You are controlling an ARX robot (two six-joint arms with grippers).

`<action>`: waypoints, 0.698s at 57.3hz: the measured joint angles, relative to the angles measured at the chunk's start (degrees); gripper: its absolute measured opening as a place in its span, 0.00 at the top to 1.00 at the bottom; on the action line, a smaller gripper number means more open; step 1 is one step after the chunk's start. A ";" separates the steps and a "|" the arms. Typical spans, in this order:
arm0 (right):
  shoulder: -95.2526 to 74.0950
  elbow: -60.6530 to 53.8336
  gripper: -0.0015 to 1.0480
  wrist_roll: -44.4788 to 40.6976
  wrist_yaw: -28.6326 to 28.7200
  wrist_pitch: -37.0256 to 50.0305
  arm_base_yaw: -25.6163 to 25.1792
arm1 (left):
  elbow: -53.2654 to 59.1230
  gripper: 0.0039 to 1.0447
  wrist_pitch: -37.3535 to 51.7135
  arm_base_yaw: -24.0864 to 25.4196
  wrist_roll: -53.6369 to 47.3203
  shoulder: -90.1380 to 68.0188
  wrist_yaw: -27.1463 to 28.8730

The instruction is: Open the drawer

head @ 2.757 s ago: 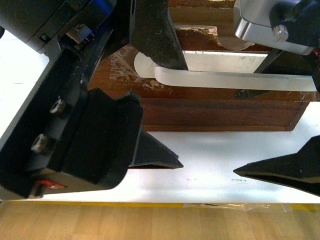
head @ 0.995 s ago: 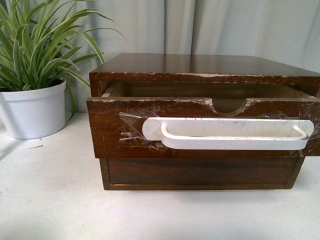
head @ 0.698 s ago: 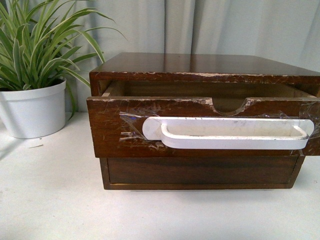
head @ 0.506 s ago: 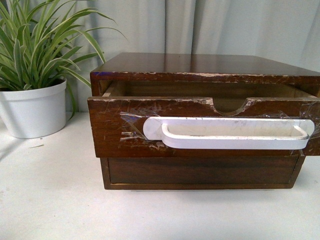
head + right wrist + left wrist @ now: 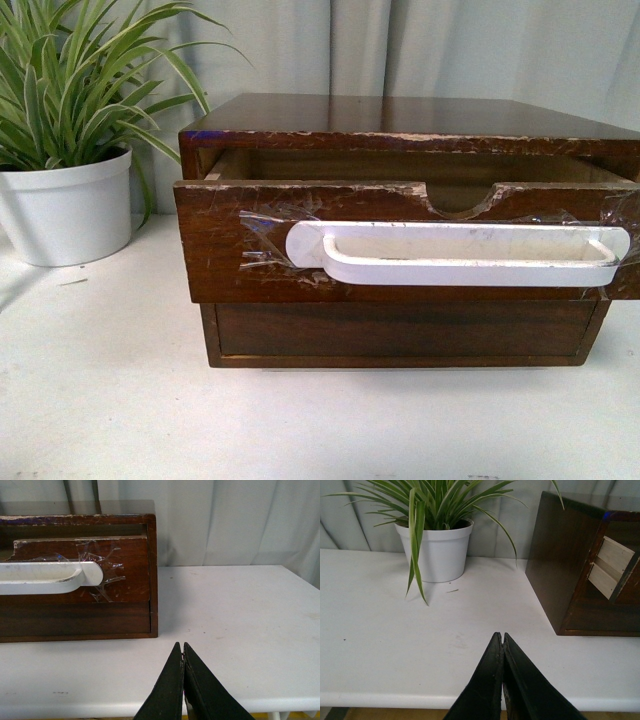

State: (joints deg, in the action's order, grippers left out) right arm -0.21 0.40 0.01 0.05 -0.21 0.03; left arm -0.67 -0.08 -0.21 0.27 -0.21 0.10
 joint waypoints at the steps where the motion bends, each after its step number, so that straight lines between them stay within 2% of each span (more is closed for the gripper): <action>1: 0.00 0.00 0.99 0.00 -0.02 0.00 0.00 | 0.00 0.96 0.00 0.00 0.00 0.00 0.00; 7: 0.00 0.00 0.98 -0.02 0.00 0.00 0.00 | 0.00 0.96 0.00 0.00 0.00 0.00 0.00; 8: 0.00 0.00 0.96 -0.09 0.00 0.00 0.00 | 0.00 0.95 0.00 0.00 0.04 0.00 0.00; 33: 0.00 0.00 0.27 -0.09 0.00 0.00 0.00 | 0.00 0.22 0.00 0.00 0.00 0.00 0.00; 40: 0.00 0.00 0.07 -0.09 0.00 0.00 0.00 | 0.00 0.05 0.00 0.00 -0.02 0.00 0.00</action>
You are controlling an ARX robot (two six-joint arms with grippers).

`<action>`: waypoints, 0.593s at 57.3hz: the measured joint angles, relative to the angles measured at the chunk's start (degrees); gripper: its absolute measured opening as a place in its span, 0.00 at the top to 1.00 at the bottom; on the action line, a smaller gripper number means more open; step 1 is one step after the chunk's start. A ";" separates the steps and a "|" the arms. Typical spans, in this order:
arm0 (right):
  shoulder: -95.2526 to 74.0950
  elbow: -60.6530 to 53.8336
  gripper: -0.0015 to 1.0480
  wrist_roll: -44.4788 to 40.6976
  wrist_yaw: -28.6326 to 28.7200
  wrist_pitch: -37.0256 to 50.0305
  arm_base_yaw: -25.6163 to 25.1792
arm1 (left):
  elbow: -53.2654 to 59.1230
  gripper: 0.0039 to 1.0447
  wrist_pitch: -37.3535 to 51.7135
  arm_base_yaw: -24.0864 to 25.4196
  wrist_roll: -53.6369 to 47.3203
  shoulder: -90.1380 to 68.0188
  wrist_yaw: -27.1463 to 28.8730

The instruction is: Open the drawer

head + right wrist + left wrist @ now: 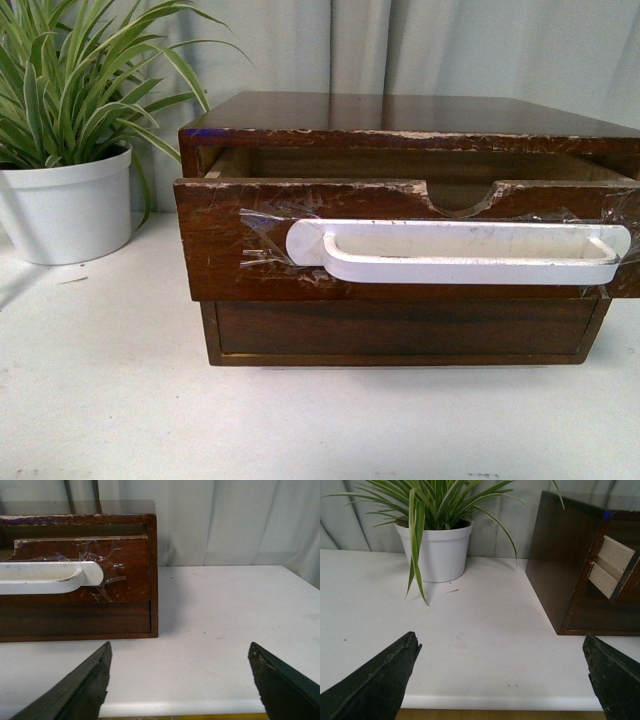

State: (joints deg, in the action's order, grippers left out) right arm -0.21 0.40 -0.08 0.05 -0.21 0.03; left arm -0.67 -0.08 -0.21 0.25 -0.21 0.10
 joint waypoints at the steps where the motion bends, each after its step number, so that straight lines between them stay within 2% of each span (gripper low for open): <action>1: 0.00 0.00 0.07 0.09 0.00 0.00 0.00 | 0.00 0.04 0.00 0.00 -0.04 0.00 0.00; 5: 0.00 0.00 0.09 0.02 0.00 0.00 0.00 | 0.00 0.06 0.00 0.00 -0.02 0.00 0.00; 34: 0.00 0.00 0.09 0.02 0.00 0.00 0.00 | 0.00 0.06 0.00 0.00 -0.02 0.00 0.00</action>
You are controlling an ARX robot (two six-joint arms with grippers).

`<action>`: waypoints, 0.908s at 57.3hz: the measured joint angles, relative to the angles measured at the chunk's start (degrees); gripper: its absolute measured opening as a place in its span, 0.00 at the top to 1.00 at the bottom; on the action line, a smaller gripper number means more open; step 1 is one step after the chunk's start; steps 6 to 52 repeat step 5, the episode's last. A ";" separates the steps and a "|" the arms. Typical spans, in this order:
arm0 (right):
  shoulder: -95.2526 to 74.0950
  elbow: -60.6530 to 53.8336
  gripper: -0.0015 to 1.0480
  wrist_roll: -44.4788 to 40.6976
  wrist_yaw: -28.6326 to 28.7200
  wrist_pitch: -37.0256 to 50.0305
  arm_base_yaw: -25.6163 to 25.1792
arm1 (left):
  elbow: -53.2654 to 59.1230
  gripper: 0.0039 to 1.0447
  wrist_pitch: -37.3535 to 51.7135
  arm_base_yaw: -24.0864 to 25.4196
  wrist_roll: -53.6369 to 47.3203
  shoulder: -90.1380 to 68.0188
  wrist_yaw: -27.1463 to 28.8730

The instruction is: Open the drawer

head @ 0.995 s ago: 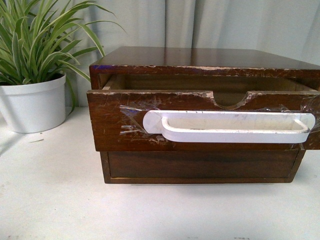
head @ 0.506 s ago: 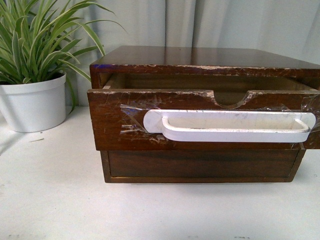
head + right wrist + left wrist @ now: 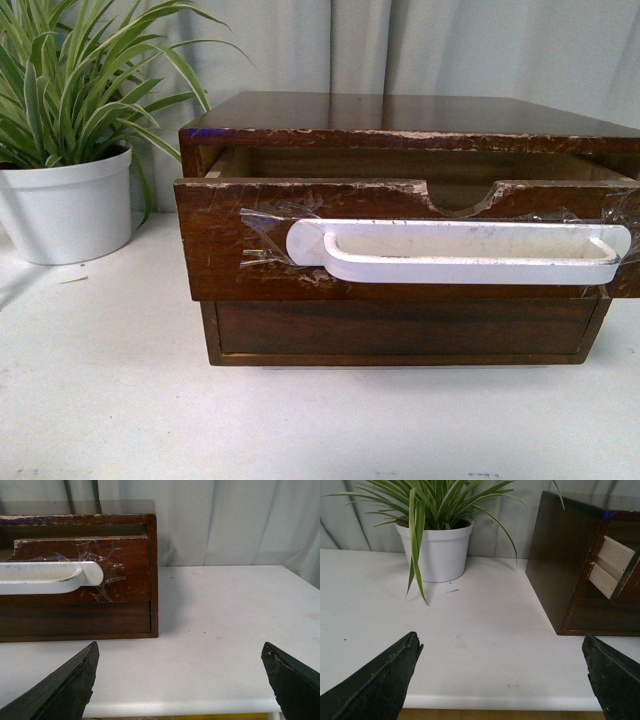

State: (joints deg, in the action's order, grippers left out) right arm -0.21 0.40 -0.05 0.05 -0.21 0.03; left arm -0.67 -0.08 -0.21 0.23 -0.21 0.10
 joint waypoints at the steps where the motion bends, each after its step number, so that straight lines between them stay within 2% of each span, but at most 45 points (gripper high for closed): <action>1: 0.00 0.00 0.09 0.02 0.00 0.00 0.00 | 0.00 0.06 0.00 0.00 0.00 0.00 0.00; 52: 0.00 0.00 0.09 0.00 0.00 0.00 0.00 | 0.00 0.06 0.00 0.00 0.00 0.00 0.02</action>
